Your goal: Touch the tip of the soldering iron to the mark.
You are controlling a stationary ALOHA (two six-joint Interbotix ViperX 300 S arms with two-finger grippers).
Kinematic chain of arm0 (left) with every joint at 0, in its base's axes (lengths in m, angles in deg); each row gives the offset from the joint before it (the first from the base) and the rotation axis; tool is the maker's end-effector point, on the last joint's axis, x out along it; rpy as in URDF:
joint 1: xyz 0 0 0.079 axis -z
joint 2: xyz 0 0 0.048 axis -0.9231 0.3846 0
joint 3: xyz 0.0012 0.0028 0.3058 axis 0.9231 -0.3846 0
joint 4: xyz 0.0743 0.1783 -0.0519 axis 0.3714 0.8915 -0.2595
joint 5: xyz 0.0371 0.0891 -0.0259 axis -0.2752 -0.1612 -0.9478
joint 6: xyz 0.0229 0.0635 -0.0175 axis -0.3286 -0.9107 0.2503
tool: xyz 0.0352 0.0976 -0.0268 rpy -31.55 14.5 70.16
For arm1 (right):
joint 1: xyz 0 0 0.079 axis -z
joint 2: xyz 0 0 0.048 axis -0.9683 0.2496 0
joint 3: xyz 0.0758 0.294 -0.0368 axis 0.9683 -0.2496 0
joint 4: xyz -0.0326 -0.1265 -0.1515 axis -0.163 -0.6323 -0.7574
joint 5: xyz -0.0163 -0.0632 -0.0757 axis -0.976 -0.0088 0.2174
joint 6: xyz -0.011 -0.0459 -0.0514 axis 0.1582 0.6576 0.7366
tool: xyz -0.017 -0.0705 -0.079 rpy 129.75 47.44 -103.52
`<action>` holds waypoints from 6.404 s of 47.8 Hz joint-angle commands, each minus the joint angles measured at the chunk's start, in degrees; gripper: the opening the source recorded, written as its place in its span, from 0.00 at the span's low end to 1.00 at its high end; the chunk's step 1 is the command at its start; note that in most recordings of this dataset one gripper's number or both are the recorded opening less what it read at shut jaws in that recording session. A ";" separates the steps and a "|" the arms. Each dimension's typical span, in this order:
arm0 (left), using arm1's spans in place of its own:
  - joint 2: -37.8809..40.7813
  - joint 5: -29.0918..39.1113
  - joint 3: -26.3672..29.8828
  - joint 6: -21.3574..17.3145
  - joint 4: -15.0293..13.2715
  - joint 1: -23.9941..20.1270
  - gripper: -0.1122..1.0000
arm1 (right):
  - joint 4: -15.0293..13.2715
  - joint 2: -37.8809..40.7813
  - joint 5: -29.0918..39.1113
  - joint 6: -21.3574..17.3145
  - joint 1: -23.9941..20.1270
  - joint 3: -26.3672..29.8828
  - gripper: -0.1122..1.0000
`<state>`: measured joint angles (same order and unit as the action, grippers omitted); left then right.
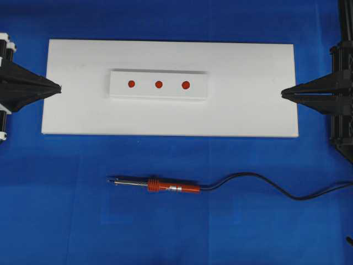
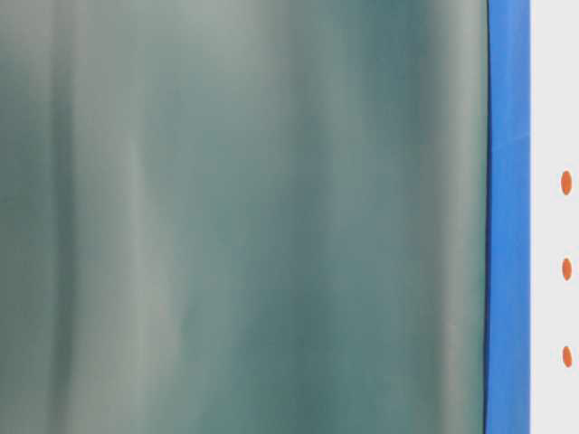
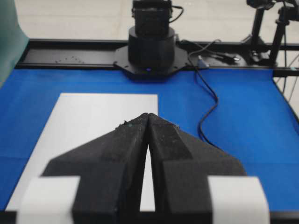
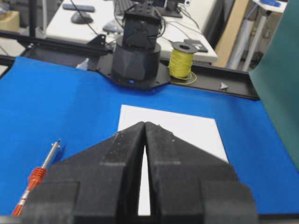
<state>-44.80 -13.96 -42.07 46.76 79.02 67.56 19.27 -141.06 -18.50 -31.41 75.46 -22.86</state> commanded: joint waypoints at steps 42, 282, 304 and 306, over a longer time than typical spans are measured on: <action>-2.11 -0.09 -1.32 0.26 0.09 1.67 0.10 | 0.26 16.52 4.22 -4.48 -7.56 13.36 0.38; -2.55 0.09 -2.90 0.26 0.00 1.23 0.10 | -5.10 50.54 47.02 1.49 10.55 46.14 0.16; -2.55 0.09 -2.90 0.26 0.09 1.23 0.10 | -5.10 51.94 62.93 1.32 10.37 48.34 0.16; -2.55 0.09 -2.90 0.26 0.00 1.23 0.10 | -5.10 52.03 63.19 1.32 10.37 48.34 0.16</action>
<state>-47.62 -13.61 -45.50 47.02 79.02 68.96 14.08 -88.33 43.90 -29.92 85.83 23.90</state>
